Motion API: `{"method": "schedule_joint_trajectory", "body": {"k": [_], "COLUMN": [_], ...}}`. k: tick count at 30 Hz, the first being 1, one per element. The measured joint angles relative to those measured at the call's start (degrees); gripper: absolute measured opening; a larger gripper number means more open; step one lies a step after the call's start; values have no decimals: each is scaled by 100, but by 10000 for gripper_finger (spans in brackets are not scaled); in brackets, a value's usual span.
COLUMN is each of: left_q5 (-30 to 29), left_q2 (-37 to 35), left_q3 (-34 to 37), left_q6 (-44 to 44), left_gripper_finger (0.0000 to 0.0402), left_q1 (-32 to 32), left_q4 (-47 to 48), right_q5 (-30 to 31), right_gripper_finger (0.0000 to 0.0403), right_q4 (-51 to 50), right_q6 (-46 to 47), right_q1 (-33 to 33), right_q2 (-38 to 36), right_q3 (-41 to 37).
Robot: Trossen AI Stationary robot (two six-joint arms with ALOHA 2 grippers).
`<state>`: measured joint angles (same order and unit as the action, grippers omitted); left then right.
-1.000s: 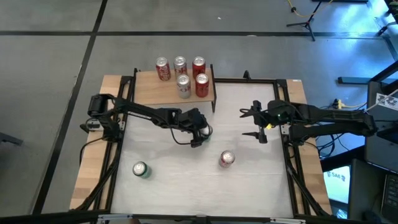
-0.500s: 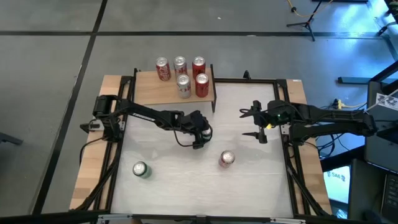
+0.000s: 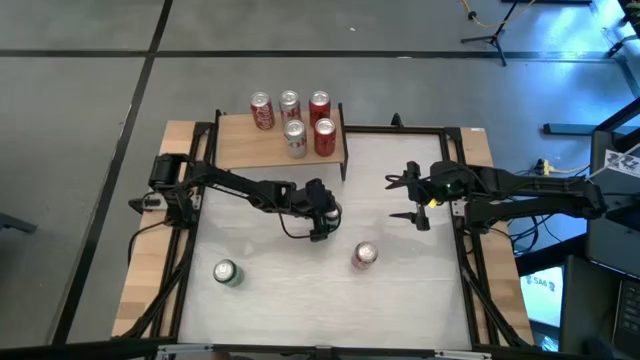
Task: Place canned beverage on shelf
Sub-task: Put the right green soda can on the shelf
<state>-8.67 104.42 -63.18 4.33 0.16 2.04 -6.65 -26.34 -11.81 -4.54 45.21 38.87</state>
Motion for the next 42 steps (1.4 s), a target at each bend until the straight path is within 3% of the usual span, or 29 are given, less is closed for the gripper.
{"method": "schedule_joint_trajectory", "body": {"k": [5, 14, 22, 33, 42], "left_q5": [0, 77, 332, 754, -12], "left_q2": [0, -16, -251, -1835, -3566], "left_q3": [0, -2, 0, 0, -39], "left_q6": [-1, 7, 197, 1012, 1059], "left_gripper_finger": [371, 286, 281, 283, 284], "left_q1": [0, 2, 2, -24, 182], "left_q4": [0, -3, 128, 824, 2305], "right_q5": [1, 2, 2, 2, -42], "right_gripper_finger": [365, 365, 365, 365, 365], "right_q4": [0, 0, -6, 13, 4], "right_q6": [0, 0, 0, 0, 0], "right_q1": [0, 0, 0, 0, 0], "right_q2": [0, 0, 2, 2, 2], "right_q3": [0, 0, 0, 0, 2]}}
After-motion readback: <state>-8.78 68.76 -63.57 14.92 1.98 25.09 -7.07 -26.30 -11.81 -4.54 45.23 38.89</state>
